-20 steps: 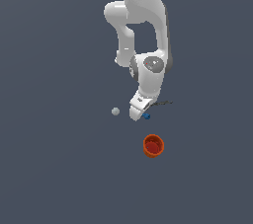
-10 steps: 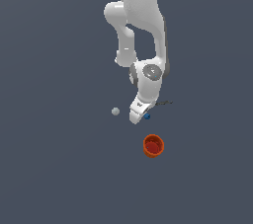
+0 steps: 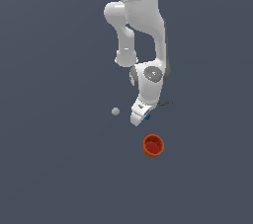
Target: Pick up a designated object from a clutter of objects.
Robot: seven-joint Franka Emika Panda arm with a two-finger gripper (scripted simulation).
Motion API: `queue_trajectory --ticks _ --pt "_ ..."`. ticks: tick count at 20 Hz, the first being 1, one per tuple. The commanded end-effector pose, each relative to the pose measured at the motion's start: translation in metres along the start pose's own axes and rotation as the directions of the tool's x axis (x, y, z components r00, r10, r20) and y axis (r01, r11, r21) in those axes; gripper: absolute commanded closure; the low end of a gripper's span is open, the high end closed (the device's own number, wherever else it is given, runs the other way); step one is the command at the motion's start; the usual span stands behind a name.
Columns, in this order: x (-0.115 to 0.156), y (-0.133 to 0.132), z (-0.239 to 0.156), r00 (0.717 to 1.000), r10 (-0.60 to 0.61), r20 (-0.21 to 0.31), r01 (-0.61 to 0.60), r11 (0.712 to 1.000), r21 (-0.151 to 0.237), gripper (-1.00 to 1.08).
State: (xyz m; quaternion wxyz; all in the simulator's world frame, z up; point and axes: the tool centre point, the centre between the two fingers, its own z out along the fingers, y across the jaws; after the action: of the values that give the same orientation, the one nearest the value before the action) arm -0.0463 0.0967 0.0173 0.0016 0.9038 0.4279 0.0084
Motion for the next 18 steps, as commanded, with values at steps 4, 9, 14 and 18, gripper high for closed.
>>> queue_trajectory --ticks 4,9,14,18 --pt "-0.008 -0.001 0.007 1.0 0.007 0.014 -0.007 1.0 0.01 1.08" --pt "-0.003 0.001 0.0 1.0 0.003 0.003 -0.003 1.0 0.001 1.08" --pt "-0.008 0.002 -0.009 1.0 0.003 0.003 -0.003 1.0 0.001 1.08" --pt "-0.017 0.005 -0.023 1.0 0.003 0.004 -0.003 1.0 0.001 1.08"
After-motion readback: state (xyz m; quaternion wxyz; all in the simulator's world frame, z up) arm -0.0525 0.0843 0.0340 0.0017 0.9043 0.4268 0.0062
